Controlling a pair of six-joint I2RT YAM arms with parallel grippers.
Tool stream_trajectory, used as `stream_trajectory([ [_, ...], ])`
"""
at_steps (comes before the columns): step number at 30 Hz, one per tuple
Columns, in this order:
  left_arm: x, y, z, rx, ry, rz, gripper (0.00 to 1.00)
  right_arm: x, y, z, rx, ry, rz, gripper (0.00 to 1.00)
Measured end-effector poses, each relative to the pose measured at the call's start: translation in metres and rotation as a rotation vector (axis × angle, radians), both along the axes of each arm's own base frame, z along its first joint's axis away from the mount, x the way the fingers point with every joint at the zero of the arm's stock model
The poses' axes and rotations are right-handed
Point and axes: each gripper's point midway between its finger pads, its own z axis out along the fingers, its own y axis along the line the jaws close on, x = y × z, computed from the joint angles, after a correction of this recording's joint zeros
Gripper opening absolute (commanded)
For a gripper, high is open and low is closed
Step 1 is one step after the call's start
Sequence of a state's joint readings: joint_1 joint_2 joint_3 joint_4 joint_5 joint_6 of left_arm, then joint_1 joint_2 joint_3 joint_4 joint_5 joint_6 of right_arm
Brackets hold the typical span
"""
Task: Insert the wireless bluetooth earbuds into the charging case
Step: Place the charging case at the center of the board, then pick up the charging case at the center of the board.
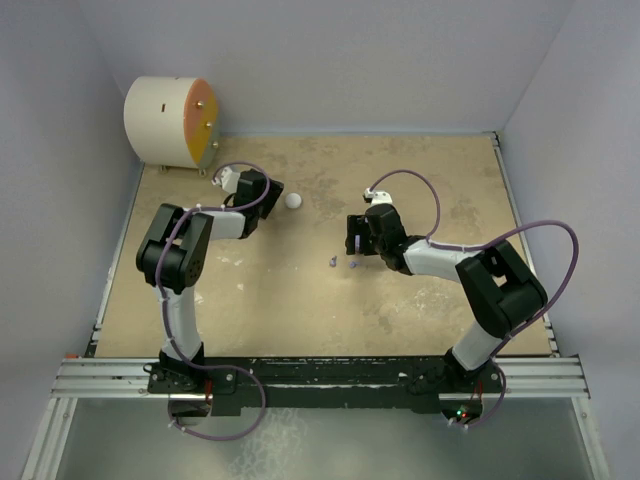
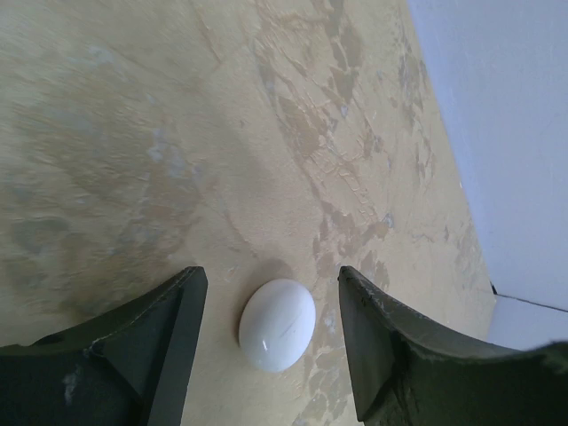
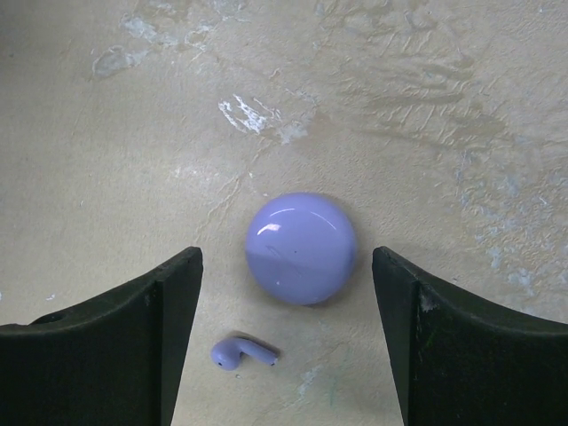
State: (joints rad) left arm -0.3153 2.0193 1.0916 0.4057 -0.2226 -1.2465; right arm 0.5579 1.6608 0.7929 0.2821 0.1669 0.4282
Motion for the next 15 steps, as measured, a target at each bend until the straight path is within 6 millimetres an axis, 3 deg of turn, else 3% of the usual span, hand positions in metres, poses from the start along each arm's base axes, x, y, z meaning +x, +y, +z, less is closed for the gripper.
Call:
stream_trajectory([
  [6, -0.017, 0.025, 0.024, 0.038, -0.012, 0.045, 0.61, 0.001, 0.003, -0.001, 0.014, 0.001, 0.003, 0.78],
  [11, -0.029, 0.033, 0.054, 0.043, -0.064, 0.059, 0.61, 0.001, 0.009, -0.006, 0.032, 0.007, 0.024, 0.77],
  [15, -0.039, 0.038, 0.066, 0.04, -0.082, 0.067, 0.61, -0.002, 0.017, -0.006, 0.048, 0.013, 0.047, 0.77],
])
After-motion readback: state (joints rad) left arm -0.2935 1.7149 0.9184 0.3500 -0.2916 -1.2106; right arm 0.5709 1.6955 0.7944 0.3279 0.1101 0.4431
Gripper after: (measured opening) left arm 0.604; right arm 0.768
